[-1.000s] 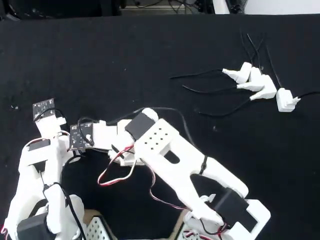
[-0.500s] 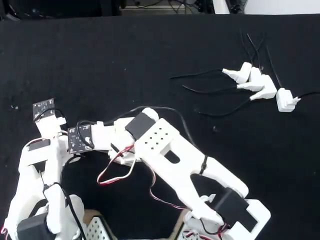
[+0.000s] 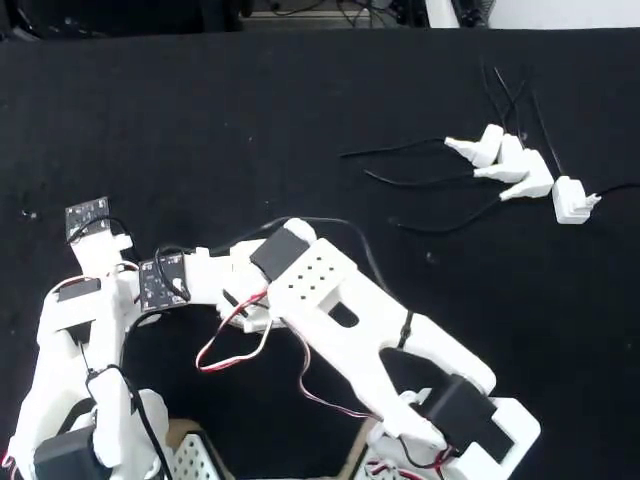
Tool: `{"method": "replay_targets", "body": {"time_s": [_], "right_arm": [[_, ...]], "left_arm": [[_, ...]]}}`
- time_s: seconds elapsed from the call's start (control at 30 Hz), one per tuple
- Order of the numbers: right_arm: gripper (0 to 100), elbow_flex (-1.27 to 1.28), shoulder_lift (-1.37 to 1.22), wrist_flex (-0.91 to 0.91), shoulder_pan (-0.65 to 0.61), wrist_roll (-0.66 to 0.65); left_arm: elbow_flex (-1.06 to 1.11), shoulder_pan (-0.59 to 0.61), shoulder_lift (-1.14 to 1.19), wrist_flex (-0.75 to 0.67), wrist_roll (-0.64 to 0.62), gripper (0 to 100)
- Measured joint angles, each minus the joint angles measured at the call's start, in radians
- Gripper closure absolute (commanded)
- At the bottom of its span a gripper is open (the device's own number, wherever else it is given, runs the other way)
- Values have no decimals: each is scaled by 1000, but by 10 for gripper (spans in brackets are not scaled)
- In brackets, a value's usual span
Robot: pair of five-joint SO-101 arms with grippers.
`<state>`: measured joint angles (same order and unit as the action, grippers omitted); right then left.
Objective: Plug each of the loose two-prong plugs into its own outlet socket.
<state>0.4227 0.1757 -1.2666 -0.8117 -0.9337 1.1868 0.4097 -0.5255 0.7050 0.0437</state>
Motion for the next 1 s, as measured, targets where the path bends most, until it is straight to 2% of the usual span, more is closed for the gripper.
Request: {"method": "replay_targets", "body": {"time_s": [0.17, 0.47, 0.87, 1.0], "right_arm": [[988, 0, 0, 0, -2, -46], [988, 12, 0, 25, 61, -52], [988, 40, 2, 60, 23, -43], [988, 43, 2, 87, 21, 0]], "left_arm": [[0, 0, 0, 0, 0, 751], [0, 0, 0, 0, 0, 751], [0, 0, 0, 0, 0, 751], [0, 0, 0, 0, 0, 751]]}}
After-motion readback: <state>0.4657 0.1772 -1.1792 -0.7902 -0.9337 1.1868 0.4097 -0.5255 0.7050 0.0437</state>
